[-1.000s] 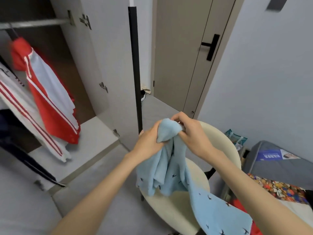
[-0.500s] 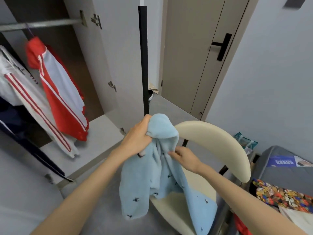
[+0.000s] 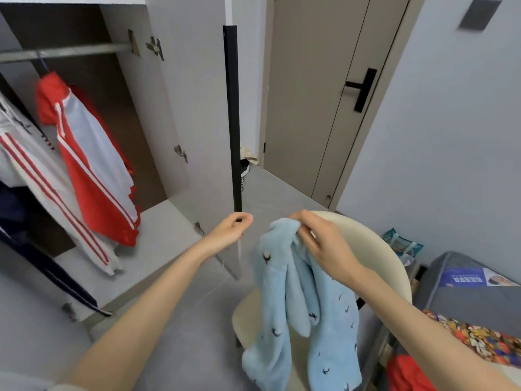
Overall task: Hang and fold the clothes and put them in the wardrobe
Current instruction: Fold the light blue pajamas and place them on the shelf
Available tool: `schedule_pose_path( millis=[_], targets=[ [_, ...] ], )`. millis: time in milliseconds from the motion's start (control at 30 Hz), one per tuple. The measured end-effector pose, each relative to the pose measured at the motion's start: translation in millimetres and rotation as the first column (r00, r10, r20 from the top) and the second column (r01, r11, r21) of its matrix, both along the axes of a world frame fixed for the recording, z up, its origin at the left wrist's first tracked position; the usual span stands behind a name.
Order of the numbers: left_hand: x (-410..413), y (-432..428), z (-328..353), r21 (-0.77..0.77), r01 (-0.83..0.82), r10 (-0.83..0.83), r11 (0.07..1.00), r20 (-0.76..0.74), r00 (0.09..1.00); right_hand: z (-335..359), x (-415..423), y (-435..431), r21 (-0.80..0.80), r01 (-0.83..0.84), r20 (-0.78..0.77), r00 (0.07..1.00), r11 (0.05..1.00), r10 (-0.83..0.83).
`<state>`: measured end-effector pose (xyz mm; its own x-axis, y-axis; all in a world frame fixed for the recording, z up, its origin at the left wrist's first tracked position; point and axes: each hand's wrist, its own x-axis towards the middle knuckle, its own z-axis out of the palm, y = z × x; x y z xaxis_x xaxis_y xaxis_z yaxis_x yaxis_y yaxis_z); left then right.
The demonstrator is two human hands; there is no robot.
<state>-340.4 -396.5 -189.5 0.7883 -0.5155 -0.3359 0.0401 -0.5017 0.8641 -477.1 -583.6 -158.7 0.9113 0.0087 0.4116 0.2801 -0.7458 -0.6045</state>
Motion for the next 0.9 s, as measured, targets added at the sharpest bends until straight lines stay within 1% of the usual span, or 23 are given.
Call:
schedule_pose_path(
  millis=[67,100,133,167,200,233,300,367,433,500,533,600,667,733,767,833,867,900],
  targets=[
    [-9.8,-19.6,-14.8,0.083,0.051,-0.04,0.995,-0.126,0.991,3.9,-6.5,-7.8,0.065,-0.02,-0.021,1.0,0.998,0.021],
    [-15.6,-29.4,-21.0,0.085,0.067,-0.049,0.994,-0.194,0.98,5.3,-9.6,-12.4,0.075,-0.025,-0.038,0.999,0.997,0.028],
    [-20.4,-38.7,-26.1,0.056,0.064,-0.048,0.996,-0.257,0.965,5.9,-12.9,-16.5,0.081,-0.028,-0.052,0.998,0.996,0.033],
    [-22.5,-46.7,-31.8,0.008,0.043,-0.037,0.999,-0.348,0.937,5.8,-16.4,-19.5,0.087,-0.028,-0.057,0.998,0.996,0.033],
    [-23.5,-52.8,-37.7,-0.02,0.026,-0.032,0.999,-0.456,0.889,5.1,-20.1,-21.3,0.093,-0.027,-0.053,0.998,0.995,0.032],
    [-24.9,-56.0,-41.6,0.013,0.059,-0.042,0.998,-0.542,0.839,3.4,-23.9,-22.0,0.103,-0.025,-0.047,0.998,0.994,0.03],
    [-31.3,-54.9,-49.3,0.161,0.242,-0.083,0.957,-0.647,0.758,-2.0,-31.2,-23.1,0.159,-0.005,-0.061,0.998,0.987,0.015],
    [-36.9,-53.3,-62.6,0.217,0.388,-0.129,0.896,-0.709,0.694,-8.5,-37.2,-25.3,0.212,0.02,-0.089,0.996,0.977,-0.001],
    [-44.8,-55.4,-78.3,0.226,0.438,-0.163,0.87,-0.707,0.688,-13.4,-41.9,-27.8,0.235,0.04,-0.101,0.995,0.971,-0.016],
    [-54.3,-57.8,-85.7,0.184,0.424,-0.19,0.887,-0.692,0.697,-15.5,-44.8,-31.1,0.273,0.07,-0.117,0.992,0.959,-0.039],
    [-58.5,-58.6,-88.1,0.161,0.384,-0.183,0.909,-0.675,0.715,-15.8,-45.5,-32.9,0.308,0.088,-0.125,0.991,0.947,-0.052],
    [-63.9,-59.8,-93.5,0.098,0.237,-0.127,0.967,-0.619,0.775,-15.6,-45.6,-36.8,0.403,0.13,-0.134,0.988,0.906,-0.083],
    [-63.8,-60.7,-96.0,0.031,0.12,-0.085,0.992,-0.532,0.842,-14.6,-44.4,-39.0,0.515,0.173,-0.155,0.982,0.84,-0.107],
    [-62.8,-58.9,-94.8,0.031,0.112,-0.085,0.993,-0.46,0.884,-13.9,-42.8,-39.6,0.636,0.199,-0.192,0.977,0.746,-0.098],
    [-62.7,-56.9,-94.6,0.021,0.104,-0.083,0.994,-0.45,0.889,-13.6,-41.8,-40.1,0.691,0.215,-0.215,0.973,0.69,-0.088],
    [-62.7,-53.1,-96.6,-0.059,0.063,-0.083,0.996,-0.462,0.883,-12.6,-39.4,-41.6,0.766,0.249,-0.262,0.963,0.592,-0.067],
    [-62.8,-51.8,-97.1,-0.107,0.066,-0.107,0.992,-0.433,0.895,-11.5,-38.0,-42.2,0.778,0.261,-0.279,0.958,0.571,-0.058],
    [-63.3,-50.7,-96.3,-0.126,0.107,-0.146,0.986,-0.363,0.92,-10.3,-36.7,-42.6,0.779,0.265,-0.289,0.956,0.568,-0.05]
  ],
)
